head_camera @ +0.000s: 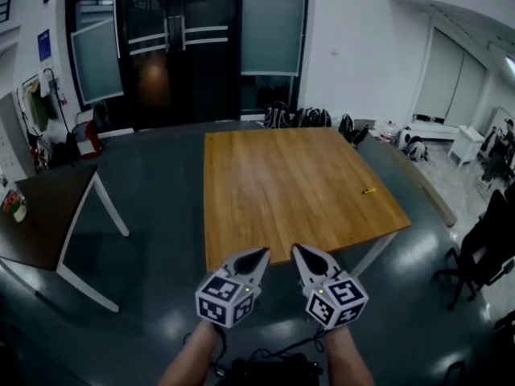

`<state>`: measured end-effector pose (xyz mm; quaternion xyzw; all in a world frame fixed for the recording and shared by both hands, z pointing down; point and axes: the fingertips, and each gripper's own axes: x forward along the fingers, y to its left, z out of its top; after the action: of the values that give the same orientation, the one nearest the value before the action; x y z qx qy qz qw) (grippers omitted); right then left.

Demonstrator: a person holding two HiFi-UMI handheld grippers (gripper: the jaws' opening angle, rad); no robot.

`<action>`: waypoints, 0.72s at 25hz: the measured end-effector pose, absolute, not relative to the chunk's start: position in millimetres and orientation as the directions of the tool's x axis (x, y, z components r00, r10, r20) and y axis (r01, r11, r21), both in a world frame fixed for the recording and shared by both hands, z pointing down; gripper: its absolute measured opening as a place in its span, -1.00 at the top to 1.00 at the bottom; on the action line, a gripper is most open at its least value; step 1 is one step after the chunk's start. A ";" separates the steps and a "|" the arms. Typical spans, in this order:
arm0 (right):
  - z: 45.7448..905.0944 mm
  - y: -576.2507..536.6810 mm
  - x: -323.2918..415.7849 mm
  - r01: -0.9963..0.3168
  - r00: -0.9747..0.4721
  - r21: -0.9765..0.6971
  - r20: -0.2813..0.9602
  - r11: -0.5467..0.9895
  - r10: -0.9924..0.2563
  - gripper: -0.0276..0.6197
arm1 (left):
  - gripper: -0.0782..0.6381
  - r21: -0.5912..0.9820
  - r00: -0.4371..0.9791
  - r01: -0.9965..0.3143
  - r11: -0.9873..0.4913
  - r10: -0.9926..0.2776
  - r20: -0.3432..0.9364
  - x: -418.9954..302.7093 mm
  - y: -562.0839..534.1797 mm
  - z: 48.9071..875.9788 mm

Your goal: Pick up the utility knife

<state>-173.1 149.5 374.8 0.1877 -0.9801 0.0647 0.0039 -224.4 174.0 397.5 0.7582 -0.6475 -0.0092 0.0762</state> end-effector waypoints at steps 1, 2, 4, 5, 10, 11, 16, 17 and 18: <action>374.7 140.6 -159.6 -0.390 -0.920 -0.128 0.030 0.912 -0.390 0.88 | 0.76 0.130 0.183 -0.977 -0.172 -0.979 0.085 -212.4 164.0 397.8; 374.5 131.3 -145.7 -0.410 -0.911 -0.130 0.027 0.903 -0.411 0.88 | 0.76 0.132 0.203 -0.973 -0.191 -0.976 0.085 -200.2 153.8 398.1; 373.7 111.5 -117.2 -0.445 -0.895 -0.135 0.024 0.885 -0.446 0.88 | 0.76 0.136 0.235 -0.966 -0.222 -0.968 0.086 -175.2 132.4 398.2; 373.2 101.8 -103.6 -0.459 -0.887 -0.138 0.022 0.878 -0.461 0.88 | 0.76 0.137 0.248 -0.962 -0.235 -0.965 0.088 -162.9 121.8 398.0; 375.3 59.0 -43.7 -0.507 -0.859 -0.152 0.008 0.848 -0.512 0.88 | 0.76 0.144 0.308 -0.945 -0.292 -0.946 0.099 -106.0 76.8 402.8; 377.1 50.6 -33.4 -0.510 -0.857 -0.156 0.004 0.846 -0.516 0.88 | 0.76 0.146 0.315 -0.943 -0.299 -0.944 0.101 -96.5 68.6 404.1; 382.8 11.8 17.8 -0.561 -0.821 -0.186 0.000 0.806 -0.571 0.88 | 0.76 0.141 0.352 -0.932 -0.335 -0.929 0.118 -51.7 29.6 411.1; 383.6 5.4 26.4 -0.571 -0.814 -0.189 0.000 0.799 -0.581 0.88 | 0.76 0.138 0.361 -0.929 -0.344 -0.925 0.121 -44.0 22.6 411.7; 384.3 -0.7 34.2 -0.580 -0.807 -0.191 0.000 0.792 -0.591 0.88 | 0.76 0.137 0.369 -0.926 -0.353 -0.921 0.123 -37.0 15.6 411.9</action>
<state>34.2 -0.7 384.3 0.3094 -0.9461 0.0915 -0.0298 -37.0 15.6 411.9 0.8223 -0.5615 0.0124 0.0916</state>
